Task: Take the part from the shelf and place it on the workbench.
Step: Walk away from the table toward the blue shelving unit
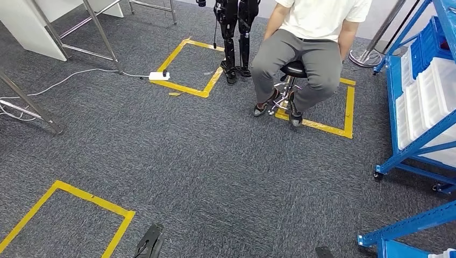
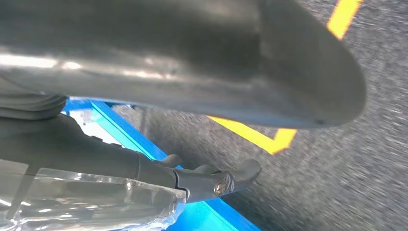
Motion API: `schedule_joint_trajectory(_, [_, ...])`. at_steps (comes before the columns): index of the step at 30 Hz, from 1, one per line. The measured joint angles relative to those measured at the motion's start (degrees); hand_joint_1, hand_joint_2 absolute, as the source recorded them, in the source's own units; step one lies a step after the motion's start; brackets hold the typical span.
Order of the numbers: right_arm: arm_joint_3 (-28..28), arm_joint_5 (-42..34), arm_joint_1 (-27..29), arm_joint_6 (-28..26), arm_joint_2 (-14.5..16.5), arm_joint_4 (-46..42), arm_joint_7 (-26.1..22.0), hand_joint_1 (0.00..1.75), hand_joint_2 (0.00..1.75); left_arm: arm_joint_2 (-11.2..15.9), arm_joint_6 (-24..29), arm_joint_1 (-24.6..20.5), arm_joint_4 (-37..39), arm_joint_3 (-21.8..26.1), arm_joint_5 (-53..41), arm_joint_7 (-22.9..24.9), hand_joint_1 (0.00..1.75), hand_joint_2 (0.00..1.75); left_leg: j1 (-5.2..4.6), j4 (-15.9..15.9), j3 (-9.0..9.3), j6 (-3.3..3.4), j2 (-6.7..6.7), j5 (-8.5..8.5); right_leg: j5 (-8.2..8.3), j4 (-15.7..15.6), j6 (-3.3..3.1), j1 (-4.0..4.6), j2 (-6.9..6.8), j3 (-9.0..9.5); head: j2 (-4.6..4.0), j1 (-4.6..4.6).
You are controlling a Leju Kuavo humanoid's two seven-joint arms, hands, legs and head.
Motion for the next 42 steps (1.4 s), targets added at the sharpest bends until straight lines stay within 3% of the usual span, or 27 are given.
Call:
schedule_joint_trajectory(2, [0.0,0.1,0.0,-0.1,0.0,0.0,0.0,0.0,0.0,-0.1,0.1,-0.1,0.0,0.0,0.0,0.0,0.0,0.0,0.07,-0.9,0.24,0.67,1.71,0.68,-1.01,2.2,0.18,0.24,-2.6,-1.53,-0.01,0.19])
schedule_joint_trajectory(4, [0.0,0.2,-0.3,-0.1,0.1,0.0,-0.1,0.0,0.0,-0.1,0.1,0.0,0.0,0.0,0.0,0.0,0.0,0.0,-0.08,-1.1,0.28,0.95,3.64,0.9,-3.89,8.6,-0.1,0.25,-5.95,-4.89,-0.01,0.46])
schedule_joint_trajectory(6, [0.0,0.3,-0.3,-0.2,0.1,0.0,-0.1,0.0,0.0,-0.1,0.1,0.1,0.0,0.0,-0.1,-0.1,0.0,0.0,-0.26,-1.1,0.22,0.98,5.62,0.86,-5.95,14.8,0.21,-0.1,-6.9,-7.86,-0.01,0.66])
schedule_joint_trajectory(7, [0.0,0.4,-0.3,-0.3,0.1,0.0,-0.1,0.0,0.0,0.0,0.1,0.1,0.0,0.0,-0.1,-0.1,0.0,0.0,-0.28,-1.1,0.2,0.93,6.5,0.82,-5.9,15.6,0.67,-0.33,-7.12,-8.01,0.0,0.74])
schedule_joint_trajectory(8, [-0.1,0.4,-0.2,-0.4,0.0,0.0,-0.1,0.0,0.0,0.0,0.1,0.0,0.0,0.0,-0.2,-0.1,0.0,0.0,-0.27,-1.1,0.24,0.83,7.28,0.75,-5.08,14.0,1.28,-0.64,-7.48,-6.96,0.0,0.83])
schedule_joint_trajectory(10, [-0.1,0.5,-0.3,-0.4,0.0,0.0,-0.2,0.0,0.0,0.0,0.2,0.0,0.0,0.0,-0.3,-0.1,0.0,0.0,-0.34,-1.0,0.44,0.37,8.63,0.46,-2.69,6.4,2.36,-1.14,-9.64,-2.44,0.0,0.93])
schedule_joint_trajectory(12, [-0.2,0.5,-0.5,-0.5,0.1,0.0,-0.3,0.0,0.0,0.0,0.2,-0.1,0.0,0.0,-0.4,-0.1,0.0,0.0,-0.59,-0.9,0.68,-0.41,9.75,0.04,-1.26,0.8,2.19,-0.93,-11.48,0.86,-0.01,0.85])
schedule_joint_trajectory(13, [-0.2,0.5,-0.6,-0.5,0.1,0.0,-0.4,0.0,0.0,0.0,0.3,-0.2,0.0,0.0,-0.5,-0.1,0.0,0.0,-0.67,-0.9,0.81,-0.78,10.25,-0.1,-1.12,0.0,1.74,-0.63,-11.63,1.29,-0.01,0.78])
schedule_joint_trajectory(15, [-0.3,0.4,-0.4,-0.4,0.1,0.0,-0.6,0.0,0.0,-0.1,0.3,-0.4,0.0,0.0,-0.7,-0.1,0.0,0.0,-0.37,-0.9,0.99,-1.5,10.84,-0.26,-0.89,0.0,0.64,-0.51,-10.38,1.01,-0.01,0.59])
schedule_joint_trajectory(17, [-0.5,0.5,-0.3,-0.4,0.1,0.0,-0.7,0.0,0.0,-0.1,0.4,-0.5,0.0,0.0,-0.9,-0.1,0.0,0.0,0.13,1.1,0.31,-2.11,8.75,-1.87,-0.66,-0.2,-0.45,-0.68,-9.17,0.98,0.0,0.42])
schedule_joint_trajectory(19, [-0.5,0.6,-0.4,-0.5,0.1,0.0,-0.9,0.0,0.0,-0.1,0.5,-0.5,0.0,0.0,-1.0,-0.1,0.0,0.0,0.33,7.7,-2.58,-2.28,5.47,-5.79,-0.48,-0.2,-1.35,-0.57,-7.89,0.97,0.0,0.16])
schedule_joint_trajectory(21, [-0.5,0.9,-0.4,-0.7,0.0,0.0,-1.1,0.0,0.0,0.0,0.7,-0.3,0.1,0.0,-1.1,-0.1,0.0,0.0,0.32,14.9,-6.17,-2.18,4.3,-8.72,-0.4,-0.2,-1.77,-0.14,-6.42,0.87,-0.01,0.09])
schedule_joint_trajectory(22, [-0.5,1.0,-0.4,-0.7,0.0,0.0,-1.1,0.0,0.0,0.0,0.7,-0.2,0.1,0.0,-1.1,-0.1,0.0,0.0,0.32,16.1,-6.96,-2.06,4.15,-8.54,-0.36,-0.2,-1.81,0.02,-5.6,0.84,-0.01,0.09])
schedule_joint_trajectory(24, [-0.5,1.2,-0.3,-0.8,0.0,0.0,-1.1,0.0,0.0,0.0,0.8,-0.1,0.1,0.0,-1.2,-0.1,0.0,0.0,0.33,11.9,-5.24,-1.67,3.63,-5.06,-0.28,-0.1,-1.83,0.18,-3.96,0.89,-0.01,0.09])
schedule_joint_trajectory(26, [-0.5,1.3,-0.3,-0.8,0.1,0.0,-1.1,0.0,0.0,0.0,0.8,-0.2,0.1,0.0,-1.4,-0.1,0.0,0.0,0.4,4.4,-1.74,-1.23,1.25,-1.53,-0.22,0.2,-1.67,0.3,-2.5,0.77,0.0,0.1])
schedule_joint_trajectory(28, [-0.5,1.5,-0.3,-0.8,0.1,0.0,-1.1,0.0,0.0,0.0,0.9,-0.1,0.1,0.0,-1.7,0.0,0.0,0.0,0.21,1.0,-0.22,-0.97,-0.17,-0.6,-0.02,0.4,-1.16,0.39,-1.35,0.3,-0.01,0.13])
schedule_joint_trajectory(30, [-0.5,1.5,-0.1,-0.8,0.1,0.0,-1.1,0.0,0.0,0.0,0.9,-0.2,0.1,0.0,-2.0,0.0,0.0,0.0,-0.11,0.5,-0.19,-0.45,0.98,-0.33,0.39,0.2,-0.3,0.43,-0.28,-0.29,-0.01,0.13])
schedule_joint_trajectory(32, [-0.5,1.5,0.1,-0.8,0.2,0.0,-1.1,0.0,0.0,-0.1,1.0,-0.4,0.1,0.0,-2.1,0.0,0.0,0.0,-0.1,-0.2,-0.05,0.46,2.37,0.4,-0.28,1.6,0.01,0.53,-1.79,-1.54,-0.01,0.24])
schedule_joint_trajectory(33, [-0.5,1.5,0.1,-0.8,0.2,0.0,-1.1,0.0,0.0,-0.1,1.0,-0.5,0.1,0.0,-2.1,0.0,0.0,0.0,-0.04,-0.6,-0.03,0.81,3.18,0.69,-1.5,4.0,-0.11,0.62,-3.4,-2.9,-0.01,0.41])
schedule_joint_trajectory(35, [-0.5,1.6,-0.1,-0.9,0.2,0.0,-1.1,0.0,0.0,-0.1,1.1,-0.4,0.1,0.1,-2.2,0.1,0.0,0.0,-0.21,-0.6,-0.15,1.11,4.88,0.8,-5.03,11.8,-0.46,0.48,-6.37,-6.67,-0.01,0.64])
schedule_joint_trajectory(37, [-0.6,1.6,0.0,-0.9,0.1,0.0,-1.1,0.0,0.0,-0.1,1.1,-0.3,0.1,0.1,-2.2,0.2,0.0,0.0,-0.31,-0.6,-0.29,1.06,6.55,0.73,-6.85,17.0,-0.04,0.28,-7.13,-8.94,-0.01,0.7])
schedule_joint_trajectory(38, [-0.6,1.7,0.1,-0.9,0.1,0.0,-1.1,0.0,0.0,-0.1,1.1,-0.3,0.1,0.1,-2.2,0.2,0.0,0.0,-0.31,-0.6,-0.3,0.98,7.3,0.68,-6.48,16.4,0.44,0.14,-7.36,-8.3,0.0,0.78])
schedule_joint_trajectory(40, [-0.7,1.8,0.2,-0.9,0.1,0.0,-1.1,0.0,0.0,-0.1,1.1,-0.3,0.1,0.1,-2.2,0.3,0.0,0.0,-0.37,-0.5,-0.07,0.58,8.69,0.42,-4.03,8.9,1.48,-0.25,-9.18,-3.72,0.01,0.85])
schedule_joint_trajectory(42, [-0.7,1.8,0.0,-0.9,0.1,0.0,-1.1,0.0,0.0,-0.1,1.1,-0.3,0.1,0.1,-2.3,0.3,0.0,0.0,-0.7,-0.4,0.31,-0.13,9.96,-0.04,-2.06,2.1,1.54,-0.17,-11.71,0.46,0.01,0.85])
